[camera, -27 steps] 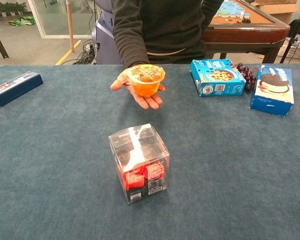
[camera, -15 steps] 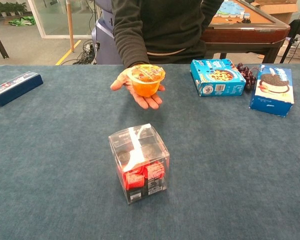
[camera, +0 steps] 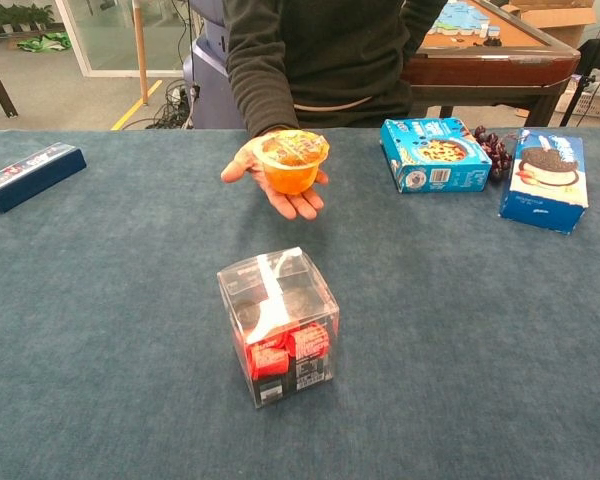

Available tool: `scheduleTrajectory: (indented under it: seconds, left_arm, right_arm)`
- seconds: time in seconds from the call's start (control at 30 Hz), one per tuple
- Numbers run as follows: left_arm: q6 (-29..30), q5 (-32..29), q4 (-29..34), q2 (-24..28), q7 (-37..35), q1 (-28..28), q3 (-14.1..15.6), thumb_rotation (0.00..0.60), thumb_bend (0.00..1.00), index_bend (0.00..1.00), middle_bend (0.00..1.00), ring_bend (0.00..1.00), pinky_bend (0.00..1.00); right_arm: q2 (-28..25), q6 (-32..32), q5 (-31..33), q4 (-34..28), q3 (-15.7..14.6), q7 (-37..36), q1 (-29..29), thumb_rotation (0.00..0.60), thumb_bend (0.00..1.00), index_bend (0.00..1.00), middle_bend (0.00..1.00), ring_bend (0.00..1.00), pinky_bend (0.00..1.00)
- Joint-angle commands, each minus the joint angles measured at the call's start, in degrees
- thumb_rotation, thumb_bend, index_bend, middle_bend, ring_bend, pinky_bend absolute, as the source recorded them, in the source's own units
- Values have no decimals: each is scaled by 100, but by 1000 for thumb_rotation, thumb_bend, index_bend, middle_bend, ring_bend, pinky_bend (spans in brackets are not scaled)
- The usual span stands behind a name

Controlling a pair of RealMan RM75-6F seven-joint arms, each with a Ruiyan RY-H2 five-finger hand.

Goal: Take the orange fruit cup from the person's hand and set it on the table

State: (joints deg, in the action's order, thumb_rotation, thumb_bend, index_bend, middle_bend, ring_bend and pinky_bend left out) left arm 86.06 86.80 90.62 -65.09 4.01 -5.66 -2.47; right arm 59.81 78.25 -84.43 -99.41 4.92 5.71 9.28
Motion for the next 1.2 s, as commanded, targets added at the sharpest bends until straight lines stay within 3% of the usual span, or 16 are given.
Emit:
scheduleTrajectory:
  seconds: [0.03, 0.5, 0.87, 1.2]
  left_arm:
    - [-7, 13, 25, 7, 33, -11, 1, 600, 300, 0, 0, 27, 86]
    - [97, 95, 116, 47, 66, 33, 26, 600, 300, 0, 0, 27, 86]
    - [237, 176, 298, 132, 222, 106, 53, 600, 300, 0, 0, 27, 86]
    - [355, 176, 340, 178, 244, 206, 71, 600, 300, 0, 0, 27, 86]
  right_arm:
    - [10, -214, -51, -9, 46, -54, 183, 600, 299, 0, 154, 14, 158]
    - [424, -1832, 25, -318, 505, 173, 1665, 600, 265, 0, 153, 14, 158]
    - [1319, -3250, 1369, 117, 1228, 598, 3233, 600, 189, 0, 116, 14, 158]
    - [2196, -3844, 2537, 1128, 1416, 1046, 4344, 600, 186, 0, 89, 7, 132]
